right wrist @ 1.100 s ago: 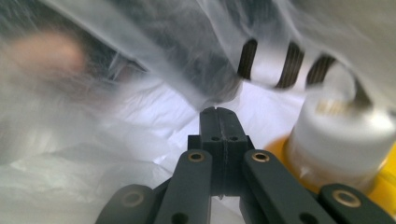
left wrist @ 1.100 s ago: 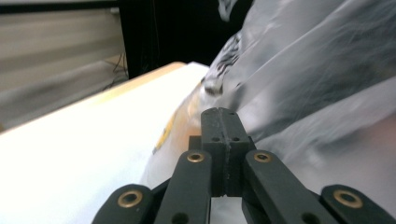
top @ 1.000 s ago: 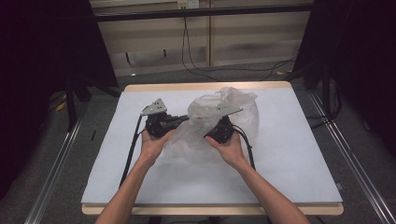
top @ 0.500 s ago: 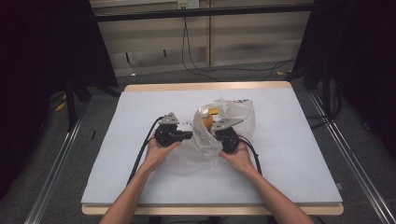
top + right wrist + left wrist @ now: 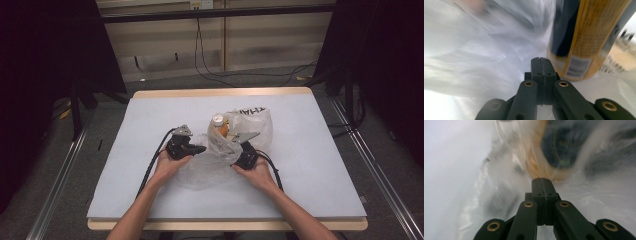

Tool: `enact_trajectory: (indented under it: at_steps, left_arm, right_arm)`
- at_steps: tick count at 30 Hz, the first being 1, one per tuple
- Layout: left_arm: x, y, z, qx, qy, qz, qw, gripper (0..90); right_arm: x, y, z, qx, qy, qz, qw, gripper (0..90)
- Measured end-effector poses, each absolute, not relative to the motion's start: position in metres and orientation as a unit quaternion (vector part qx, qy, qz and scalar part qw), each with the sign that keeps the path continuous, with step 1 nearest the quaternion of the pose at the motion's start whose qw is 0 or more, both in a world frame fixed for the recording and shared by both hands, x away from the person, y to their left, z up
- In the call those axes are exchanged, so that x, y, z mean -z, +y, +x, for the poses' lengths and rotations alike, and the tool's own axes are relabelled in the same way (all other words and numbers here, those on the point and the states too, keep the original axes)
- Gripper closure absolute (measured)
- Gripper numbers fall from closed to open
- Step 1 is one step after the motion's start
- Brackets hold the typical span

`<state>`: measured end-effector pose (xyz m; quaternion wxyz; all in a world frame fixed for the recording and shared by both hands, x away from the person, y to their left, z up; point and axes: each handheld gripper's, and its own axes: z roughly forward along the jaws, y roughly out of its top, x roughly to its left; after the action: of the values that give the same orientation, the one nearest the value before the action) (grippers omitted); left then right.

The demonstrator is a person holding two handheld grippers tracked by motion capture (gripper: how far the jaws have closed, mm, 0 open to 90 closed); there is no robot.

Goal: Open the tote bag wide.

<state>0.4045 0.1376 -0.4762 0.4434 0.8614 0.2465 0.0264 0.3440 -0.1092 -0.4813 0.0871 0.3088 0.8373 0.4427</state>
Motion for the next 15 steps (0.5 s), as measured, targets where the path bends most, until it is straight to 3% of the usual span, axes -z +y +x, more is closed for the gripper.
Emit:
enact_trajectory:
  at_steps: [15]
  left_arm:
    - [0.399,0.155,0.377,-0.078,0.208,0.805,0.550,90.0]
  right_arm:
    - [0.414,-0.155,0.311,-0.516,0.792,0.303,0.120,90.0]
